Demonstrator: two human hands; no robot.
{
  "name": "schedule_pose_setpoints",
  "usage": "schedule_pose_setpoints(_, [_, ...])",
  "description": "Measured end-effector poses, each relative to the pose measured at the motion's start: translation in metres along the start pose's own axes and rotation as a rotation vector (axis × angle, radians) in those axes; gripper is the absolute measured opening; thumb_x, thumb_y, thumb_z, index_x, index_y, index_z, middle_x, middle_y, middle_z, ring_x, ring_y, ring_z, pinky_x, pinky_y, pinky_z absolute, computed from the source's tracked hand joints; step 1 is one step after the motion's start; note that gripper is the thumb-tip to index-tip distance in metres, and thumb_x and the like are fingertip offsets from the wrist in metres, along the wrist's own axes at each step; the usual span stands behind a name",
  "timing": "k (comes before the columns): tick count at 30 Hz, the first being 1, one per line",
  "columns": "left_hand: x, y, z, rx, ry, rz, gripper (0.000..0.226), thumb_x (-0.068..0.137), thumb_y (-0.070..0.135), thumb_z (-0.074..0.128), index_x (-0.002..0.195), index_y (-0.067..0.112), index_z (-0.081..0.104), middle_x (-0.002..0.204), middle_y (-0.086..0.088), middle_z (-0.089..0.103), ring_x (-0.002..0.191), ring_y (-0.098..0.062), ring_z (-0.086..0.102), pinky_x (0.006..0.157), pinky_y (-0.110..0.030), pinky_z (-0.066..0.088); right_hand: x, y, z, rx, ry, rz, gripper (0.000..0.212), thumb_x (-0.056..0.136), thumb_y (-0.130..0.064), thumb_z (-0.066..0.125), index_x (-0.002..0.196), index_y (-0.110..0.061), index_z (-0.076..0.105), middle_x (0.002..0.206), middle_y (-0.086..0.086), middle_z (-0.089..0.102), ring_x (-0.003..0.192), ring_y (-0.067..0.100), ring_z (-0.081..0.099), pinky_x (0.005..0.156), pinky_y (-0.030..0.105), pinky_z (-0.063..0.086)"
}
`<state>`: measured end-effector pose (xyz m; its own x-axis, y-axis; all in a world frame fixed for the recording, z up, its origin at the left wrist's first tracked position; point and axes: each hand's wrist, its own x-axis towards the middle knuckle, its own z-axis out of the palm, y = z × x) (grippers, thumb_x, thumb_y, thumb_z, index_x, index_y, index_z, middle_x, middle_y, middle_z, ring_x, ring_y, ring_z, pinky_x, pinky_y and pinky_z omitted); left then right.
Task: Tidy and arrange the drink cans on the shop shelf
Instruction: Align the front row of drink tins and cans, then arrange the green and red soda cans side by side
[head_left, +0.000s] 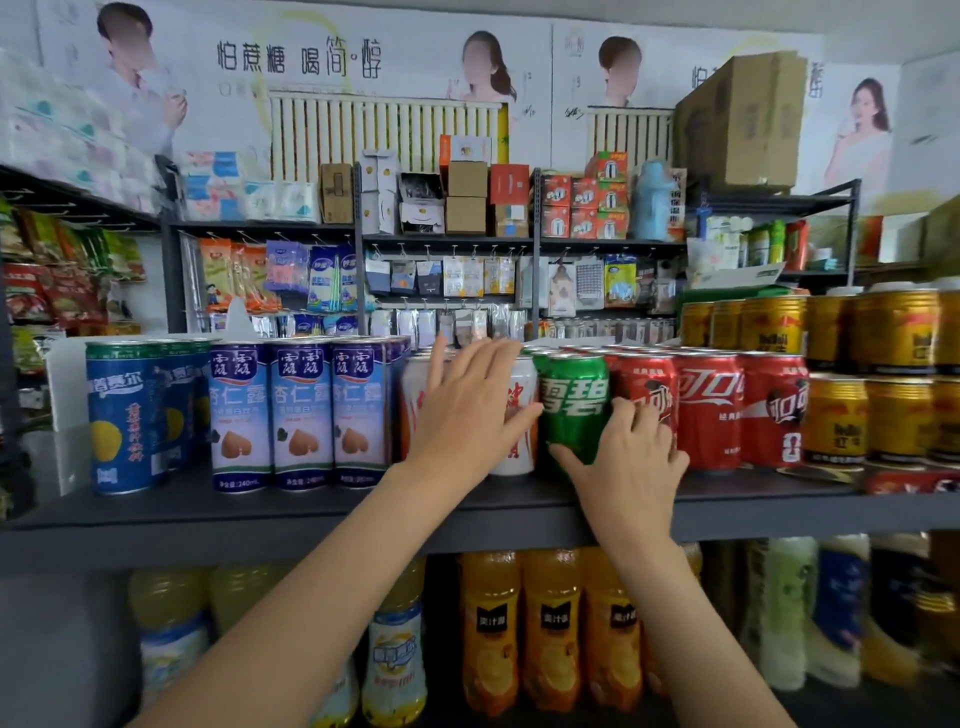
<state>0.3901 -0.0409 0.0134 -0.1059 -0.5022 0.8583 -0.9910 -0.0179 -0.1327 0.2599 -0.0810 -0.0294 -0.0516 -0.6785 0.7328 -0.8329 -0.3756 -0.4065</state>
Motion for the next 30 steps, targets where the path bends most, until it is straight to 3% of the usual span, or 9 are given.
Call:
schedule_pose_setpoints(4, [0.010, 0.008, 0.016, 0.028, -0.024, -0.065, 0.056, 0.089, 0.045, 0.049, 0.138, 0.025, 0.033, 0.140, 0.005, 0.039, 0.134, -0.015, 0.029, 0.113, -0.035, -0.007, 0.002, 0.001, 0.002, -0.008, -0.027, -0.052, 0.062, 0.082, -0.048, 0.061, 0.124, -0.009, 0.039, 0.131, 0.010, 0.043, 0.117, 0.027, 0.045, 0.094, 0.040, 0.034])
schedule_pose_setpoints(7, [0.014, 0.017, 0.016, 0.040, 0.020, -0.118, 0.049, 0.091, 0.043, 0.047, 0.135, 0.023, 0.039, 0.136, 0.004, 0.042, 0.131, -0.015, 0.033, 0.113, -0.034, -0.008, 0.005, 0.009, 0.000, 0.015, -0.040, -0.107, 0.066, 0.082, -0.052, 0.058, 0.128, -0.010, 0.037, 0.132, 0.008, 0.043, 0.119, 0.025, 0.045, 0.095, 0.039, 0.034])
schedule_pose_setpoints(12, [0.021, 0.057, 0.018, -0.070, 0.065, -0.081, 0.051, 0.094, 0.039, 0.042, 0.140, 0.019, 0.033, 0.145, 0.003, 0.035, 0.137, -0.013, 0.025, 0.112, -0.032, -0.011, 0.027, 0.053, -0.028, 0.131, 0.127, -0.100, 0.066, 0.082, -0.051, 0.060, 0.129, -0.010, 0.041, 0.124, 0.009, 0.046, 0.114, 0.027, 0.044, 0.090, 0.040, 0.037])
schedule_pose_setpoints(16, [0.035, 0.092, 0.028, -0.069, -0.038, -0.057, 0.060, 0.092, 0.044, 0.044, 0.144, 0.024, 0.022, 0.149, 0.006, 0.027, 0.139, -0.010, 0.019, 0.113, -0.034, -0.011, 0.054, 0.110, -0.037, 0.178, 0.037, 0.032, 0.070, 0.081, -0.044, 0.065, 0.133, -0.008, 0.037, 0.130, 0.012, 0.042, 0.120, 0.030, 0.039, 0.097, 0.043, 0.035])
schedule_pose_setpoints(19, [0.048, 0.107, 0.035, -0.077, -0.141, -0.091, 0.062, 0.090, 0.048, 0.046, 0.143, 0.026, 0.023, 0.148, 0.009, 0.029, 0.138, -0.010, 0.022, 0.113, -0.038, -0.011, 0.058, 0.129, -0.031, 0.200, -0.045, -0.023, 0.068, 0.081, -0.043, 0.066, 0.132, -0.007, 0.040, 0.125, 0.009, 0.050, 0.115, 0.027, 0.047, 0.095, 0.040, 0.042])
schedule_pose_setpoints(22, [0.057, 0.114, 0.036, -0.062, -0.213, -0.131, 0.057, 0.088, 0.049, 0.049, 0.139, 0.028, 0.033, 0.144, 0.010, 0.038, 0.135, -0.011, 0.029, 0.113, -0.041, -0.011, 0.057, 0.131, -0.026, 0.114, -0.026, -0.080, 0.061, 0.084, -0.045, 0.061, 0.129, -0.007, 0.043, 0.122, 0.008, 0.050, 0.112, 0.024, 0.050, 0.092, 0.034, 0.040])
schedule_pose_setpoints(25, [0.062, 0.115, 0.034, -0.085, -0.232, -0.148, 0.054, 0.085, 0.050, 0.054, 0.132, 0.028, 0.040, 0.134, 0.009, 0.049, 0.129, -0.011, 0.039, 0.113, -0.041, -0.011, 0.057, 0.132, -0.024, 0.083, -0.025, -0.065, 0.056, 0.086, -0.048, 0.055, 0.124, -0.009, 0.045, 0.122, 0.006, 0.050, 0.114, 0.023, 0.049, 0.094, 0.033, 0.037])
schedule_pose_setpoints(30, [0.061, 0.114, 0.038, -0.019, -0.198, -0.172, 0.054, 0.084, 0.051, 0.054, 0.130, 0.026, 0.042, 0.131, 0.007, 0.050, 0.127, -0.013, 0.040, 0.113, -0.040, -0.009, 0.057, 0.126, -0.019, 0.094, -0.049, -0.043, 0.051, 0.085, -0.053, 0.054, 0.112, -0.011, 0.042, 0.110, 0.002, 0.055, 0.103, 0.019, 0.056, 0.093, 0.034, 0.038])
